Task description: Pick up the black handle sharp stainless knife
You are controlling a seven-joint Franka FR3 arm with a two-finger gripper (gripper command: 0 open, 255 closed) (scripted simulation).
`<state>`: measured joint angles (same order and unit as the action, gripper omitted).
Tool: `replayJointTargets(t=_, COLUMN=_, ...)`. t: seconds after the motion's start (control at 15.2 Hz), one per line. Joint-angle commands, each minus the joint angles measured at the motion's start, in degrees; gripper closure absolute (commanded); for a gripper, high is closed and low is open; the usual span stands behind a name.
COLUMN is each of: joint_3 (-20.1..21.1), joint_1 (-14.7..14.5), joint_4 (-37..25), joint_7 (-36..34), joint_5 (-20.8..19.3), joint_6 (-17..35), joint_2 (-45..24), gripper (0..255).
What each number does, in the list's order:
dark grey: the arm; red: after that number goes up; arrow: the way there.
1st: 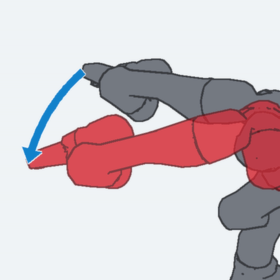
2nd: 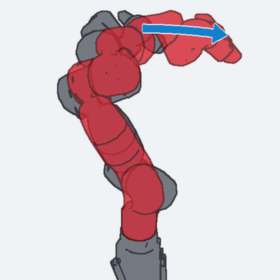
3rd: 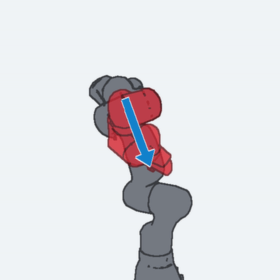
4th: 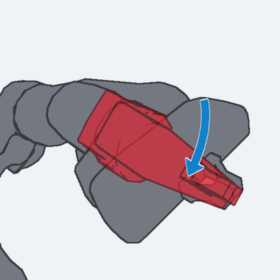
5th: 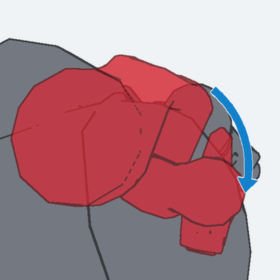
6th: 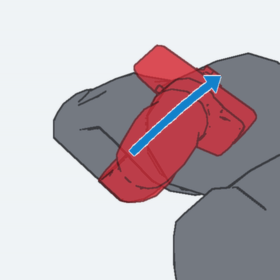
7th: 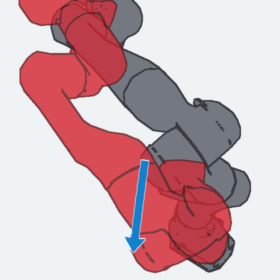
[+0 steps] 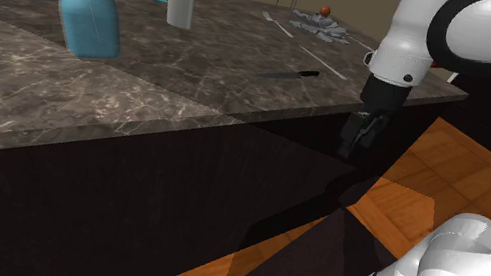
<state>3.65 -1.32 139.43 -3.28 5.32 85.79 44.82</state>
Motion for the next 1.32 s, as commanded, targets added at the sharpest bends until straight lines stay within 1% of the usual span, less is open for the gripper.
replayJointTargets(t=0.0, joint_3=0.0, joint_1=0.0, joint_4=0.0, joint_7=0.0, joint_5=0.0, joint_6=0.0, joint_2=0.0, gripper=0)
replayJointTargets(t=0.33, joint_3=-5.53, joint_1=-2.81, joint_4=-5.95, joint_7=17.73, joint_5=-6.59, joint_6=3.74, joint_2=-7.5, gripper=0)
replayJointTargets(t=0.59, joint_3=-9.1, joint_1=-5.43, joint_4=-11.98, joint_7=31.36, joint_5=-9.91, joint_6=6.71, joint_2=-14.09, gripper=0)
replayJointTargets(t=0.92, joint_3=-12.43, joint_1=-8.8, joint_4=-20.76, joint_7=47.94, joint_5=-11.66, joint_6=9.84, joint_2=-22.55, gripper=0)
replayJointTargets(t=1.25, joint_3=-14.46, joint_1=-11.88, joint_4=-30.54, joint_7=64.06, joint_5=-11.14, joint_6=11.88, joint_2=-30.86, gripper=0)
